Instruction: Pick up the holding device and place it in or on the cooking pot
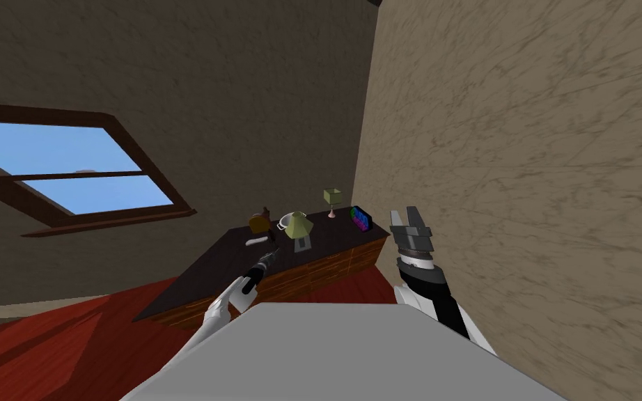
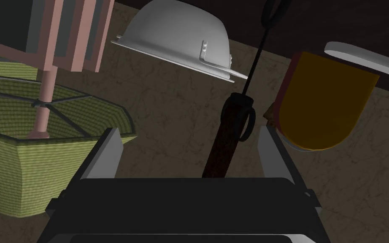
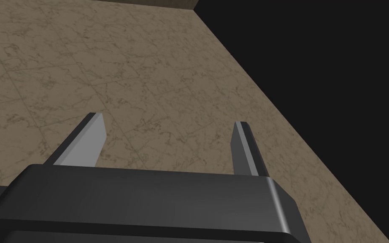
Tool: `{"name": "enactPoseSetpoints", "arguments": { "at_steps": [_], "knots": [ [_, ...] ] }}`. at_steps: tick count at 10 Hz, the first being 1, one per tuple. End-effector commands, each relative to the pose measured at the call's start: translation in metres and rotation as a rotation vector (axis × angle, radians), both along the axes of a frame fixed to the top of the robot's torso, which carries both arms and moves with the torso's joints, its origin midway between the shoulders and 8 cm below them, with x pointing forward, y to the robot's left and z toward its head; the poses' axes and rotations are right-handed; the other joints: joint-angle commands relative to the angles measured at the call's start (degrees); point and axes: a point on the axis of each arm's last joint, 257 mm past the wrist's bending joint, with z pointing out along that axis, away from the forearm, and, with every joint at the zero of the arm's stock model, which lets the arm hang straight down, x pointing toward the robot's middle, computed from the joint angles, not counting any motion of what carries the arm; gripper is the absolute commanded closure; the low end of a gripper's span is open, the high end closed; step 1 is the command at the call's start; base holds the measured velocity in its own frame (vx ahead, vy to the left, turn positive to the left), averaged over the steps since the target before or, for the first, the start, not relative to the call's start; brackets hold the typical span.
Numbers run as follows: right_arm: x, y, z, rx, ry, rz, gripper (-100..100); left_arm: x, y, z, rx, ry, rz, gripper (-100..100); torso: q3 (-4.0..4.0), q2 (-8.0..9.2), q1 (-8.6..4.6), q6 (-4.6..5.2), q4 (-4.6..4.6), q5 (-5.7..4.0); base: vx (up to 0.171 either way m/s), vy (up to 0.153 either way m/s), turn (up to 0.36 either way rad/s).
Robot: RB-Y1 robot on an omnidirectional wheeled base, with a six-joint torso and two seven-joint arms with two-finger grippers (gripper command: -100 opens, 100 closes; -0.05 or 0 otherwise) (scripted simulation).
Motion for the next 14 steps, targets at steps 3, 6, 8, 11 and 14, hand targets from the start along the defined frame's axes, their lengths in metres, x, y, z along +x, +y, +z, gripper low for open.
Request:
{"name": "enactPoseSetpoints", "arguments": {
  "at_steps": [3,6,8,11,14],
  "knots": [
    [0.0,0.0,0.0,0.0,0.0,0.0,0,0.0,0.042,-0.008,0.09,0.06,0.048,-100,-0.03,-0.05,0.0,0.0,-0.01,0.01,0.092,0.024,-0.09],
    [0.0,0.0,0.0,0.0,0.0,0.0,0,0.002,0.078,-0.011,0.153,0.099,0.092,-100,-0.09,-0.15,0.04,0.0,-0.03,0.01,0.116,0.037,-0.092],
    [0.0,0.0,0.0,0.0,0.0,0.0,0,0.005,0.073,-0.009,0.143,0.092,0.084,0,-0.01,0.01,-0.02,-0.03,-0.02,0.01,0.035,0.013,-0.008],
    [0.0,0.0,0.0,0.0,0.0,0.0,0,0.005,0.067,-0.012,0.143,0.089,0.077,100,0.0,0.03,-0.04,-0.02,-0.01,0.0,0.065,0.02,0.035],
    [0.0,0.0,0.0,0.0,0.0,0.0,0,0.006,0.067,-0.011,0.145,0.088,0.073,100,0.15,0.27,-0.13,-0.09,0.05,-0.01,0.001,0.0,-0.006]
  ]
}}
